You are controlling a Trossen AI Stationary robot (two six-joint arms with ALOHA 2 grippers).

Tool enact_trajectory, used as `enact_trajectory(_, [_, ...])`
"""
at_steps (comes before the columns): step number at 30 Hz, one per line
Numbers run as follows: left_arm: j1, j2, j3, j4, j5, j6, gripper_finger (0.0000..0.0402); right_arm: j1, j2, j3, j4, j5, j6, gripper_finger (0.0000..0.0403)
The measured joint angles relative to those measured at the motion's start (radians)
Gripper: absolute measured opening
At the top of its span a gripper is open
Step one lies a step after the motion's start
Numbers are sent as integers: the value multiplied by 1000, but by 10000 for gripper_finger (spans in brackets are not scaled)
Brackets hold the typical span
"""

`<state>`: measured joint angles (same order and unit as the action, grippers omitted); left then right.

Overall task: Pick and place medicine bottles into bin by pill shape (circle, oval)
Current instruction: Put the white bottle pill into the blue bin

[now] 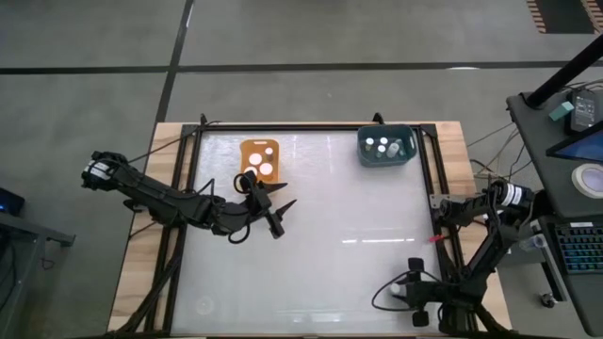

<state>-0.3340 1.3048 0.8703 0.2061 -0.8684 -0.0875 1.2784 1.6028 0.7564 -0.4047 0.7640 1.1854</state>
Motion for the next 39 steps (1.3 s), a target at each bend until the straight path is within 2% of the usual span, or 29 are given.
enact_trajectory(10, [0,0,0,0,0,-1,223,0,4,-9,21,22,6,94])
enact_trajectory(17, [-1,0,0,4,0,-4,223,-3,-17,-9,11,21,1,95])
enact_trajectory(23, [-1,0,0,29,1,-3,223,-43,-98,-9,-64,22,-47,95])
enact_trajectory(30, [-1,0,0,52,77,-2,223,-160,-240,-9,-139,26,-150,95])
enact_trajectory(39, [-2,0,0,48,111,-2,223,-367,-372,-9,-137,25,-354,95])
